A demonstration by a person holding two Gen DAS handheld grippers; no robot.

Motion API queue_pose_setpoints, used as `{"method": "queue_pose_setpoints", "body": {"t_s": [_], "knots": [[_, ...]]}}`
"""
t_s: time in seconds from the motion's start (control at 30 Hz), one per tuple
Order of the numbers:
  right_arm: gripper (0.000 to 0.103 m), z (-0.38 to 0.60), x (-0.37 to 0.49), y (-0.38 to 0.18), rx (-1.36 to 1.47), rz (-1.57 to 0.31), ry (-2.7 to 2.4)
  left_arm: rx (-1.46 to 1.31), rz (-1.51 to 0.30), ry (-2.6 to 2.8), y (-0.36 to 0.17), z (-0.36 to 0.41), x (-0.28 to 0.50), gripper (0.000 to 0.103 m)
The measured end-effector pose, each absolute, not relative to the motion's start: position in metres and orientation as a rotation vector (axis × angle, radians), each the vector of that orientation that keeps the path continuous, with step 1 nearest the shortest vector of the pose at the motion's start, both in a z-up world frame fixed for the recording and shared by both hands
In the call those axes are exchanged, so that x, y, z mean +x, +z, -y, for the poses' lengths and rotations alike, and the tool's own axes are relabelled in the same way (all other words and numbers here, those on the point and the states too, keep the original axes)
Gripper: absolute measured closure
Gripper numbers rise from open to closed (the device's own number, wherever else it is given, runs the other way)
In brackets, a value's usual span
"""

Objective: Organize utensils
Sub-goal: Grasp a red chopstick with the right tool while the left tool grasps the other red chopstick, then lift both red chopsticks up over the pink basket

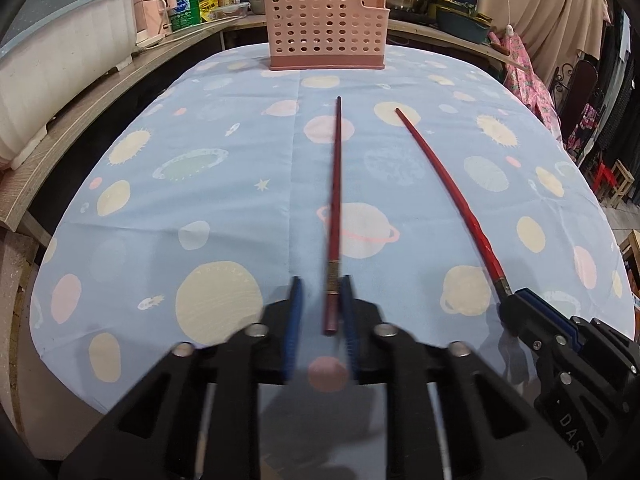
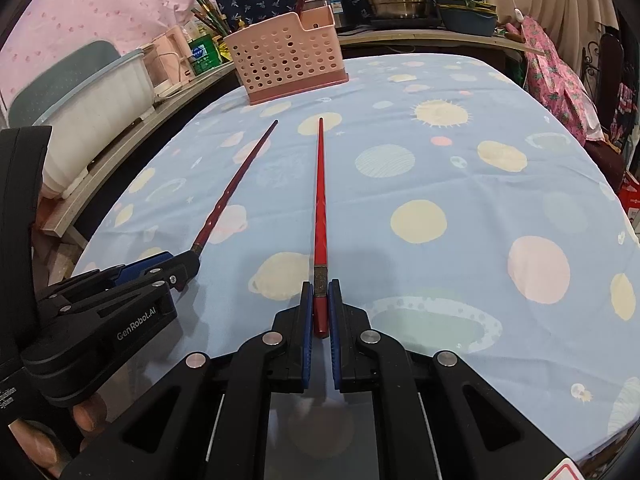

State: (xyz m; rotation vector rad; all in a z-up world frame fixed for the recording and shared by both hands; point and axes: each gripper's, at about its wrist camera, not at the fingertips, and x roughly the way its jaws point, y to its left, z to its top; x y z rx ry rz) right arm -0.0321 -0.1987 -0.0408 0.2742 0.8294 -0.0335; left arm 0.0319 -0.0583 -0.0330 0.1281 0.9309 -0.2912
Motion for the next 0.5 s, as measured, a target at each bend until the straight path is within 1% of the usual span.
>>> {"method": "queue_pose_setpoints", "body": {"t_s": [0.2, 0.3, 0.5], "knots": [[0.096, 0.197, -0.037, -0.026, 0.268, -0.828, -0.018, 0.102, -0.967, -0.316, -0.021, 0.054, 0.034, 0.096], [0.096, 0.198, -0.040, -0.005, 0.263, -0.803, -0.007, 0.080, -0.946, -0.322, 0.006, 0.048, 0.032, 0.096], [0.096, 0.209, -0.039, 0.061, 0.274, -0.682, 0.001, 0.018, -0.873, -0.322, 0.066, 0.035, 0.040, 0.096]]}}
